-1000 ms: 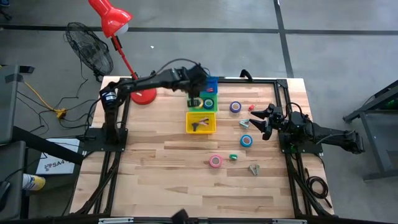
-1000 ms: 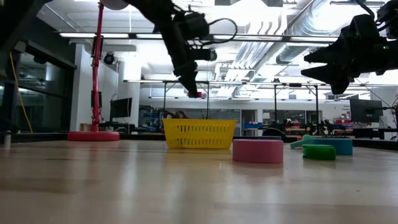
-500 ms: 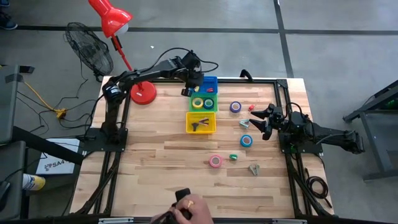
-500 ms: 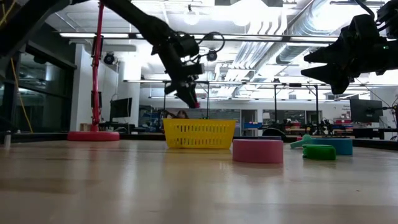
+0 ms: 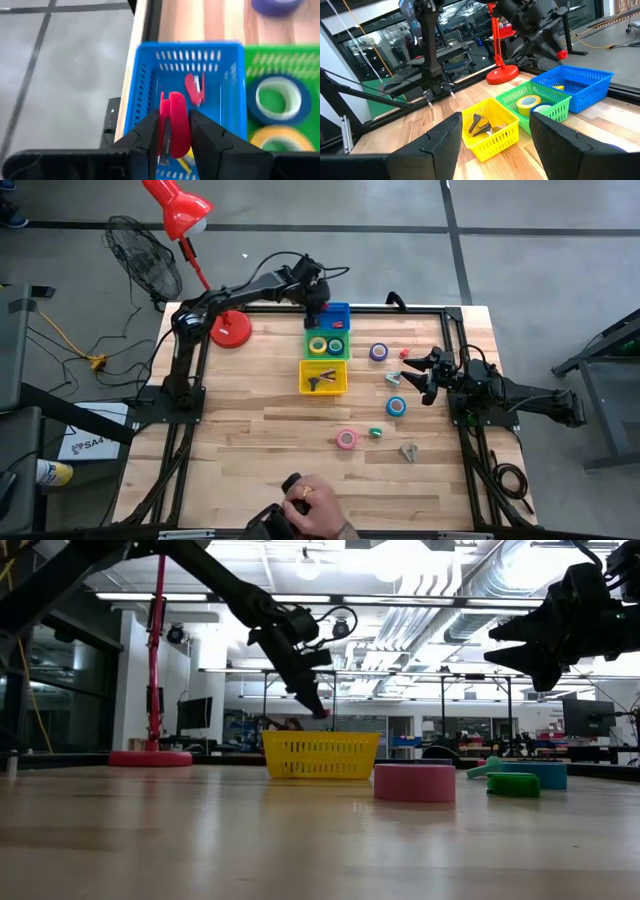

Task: Pick and place Stapler, Stapler remover, tape
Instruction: Put the bottom red stapler into the blue bin, then put the pink tape into the green bin

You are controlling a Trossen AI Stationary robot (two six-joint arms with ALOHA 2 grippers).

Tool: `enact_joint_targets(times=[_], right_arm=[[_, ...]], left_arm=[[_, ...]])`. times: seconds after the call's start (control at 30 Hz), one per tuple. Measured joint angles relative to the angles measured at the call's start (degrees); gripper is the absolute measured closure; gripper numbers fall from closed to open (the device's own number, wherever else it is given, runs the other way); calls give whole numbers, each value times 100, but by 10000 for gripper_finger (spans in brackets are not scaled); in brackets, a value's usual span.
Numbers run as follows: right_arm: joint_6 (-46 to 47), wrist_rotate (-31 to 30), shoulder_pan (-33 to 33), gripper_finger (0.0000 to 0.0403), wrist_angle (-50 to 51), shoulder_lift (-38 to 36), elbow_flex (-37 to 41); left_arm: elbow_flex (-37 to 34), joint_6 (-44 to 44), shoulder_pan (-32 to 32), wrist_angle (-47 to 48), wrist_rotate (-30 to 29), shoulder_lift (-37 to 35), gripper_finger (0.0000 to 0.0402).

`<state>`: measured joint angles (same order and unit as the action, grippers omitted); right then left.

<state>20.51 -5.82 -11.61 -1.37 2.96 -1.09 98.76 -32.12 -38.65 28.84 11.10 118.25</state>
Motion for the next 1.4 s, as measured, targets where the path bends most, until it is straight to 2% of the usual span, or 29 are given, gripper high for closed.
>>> enact_joint_targets(times=[0.13, 0.33, 0.57, 0.7, 1.1, 1.3, 1.4], right_arm=[[0, 2, 0, 180, 0, 0, -1], [0, 0, 2, 180, 0, 0, 0], [0, 2, 2, 181, 0, 0, 0], [0, 1, 1, 180, -2, 0, -1], [0, 2, 0, 180, 0, 0, -2], [0, 2, 1, 181, -2, 0, 0], [-2, 1, 1, 180, 0, 0, -2]], left_arm=[[410, 593, 2, 184, 41, 289, 319], [864, 1532, 2, 355, 728, 734, 319], [889, 2047, 0, 563, 436, 804, 318], [889, 2150, -3, 604, 331, 807, 308], [889, 2386, -3, 654, 327, 807, 241], [887, 2378, -3, 756, 253, 767, 229], [885, 2189, 3, 813, 72, 527, 229]])
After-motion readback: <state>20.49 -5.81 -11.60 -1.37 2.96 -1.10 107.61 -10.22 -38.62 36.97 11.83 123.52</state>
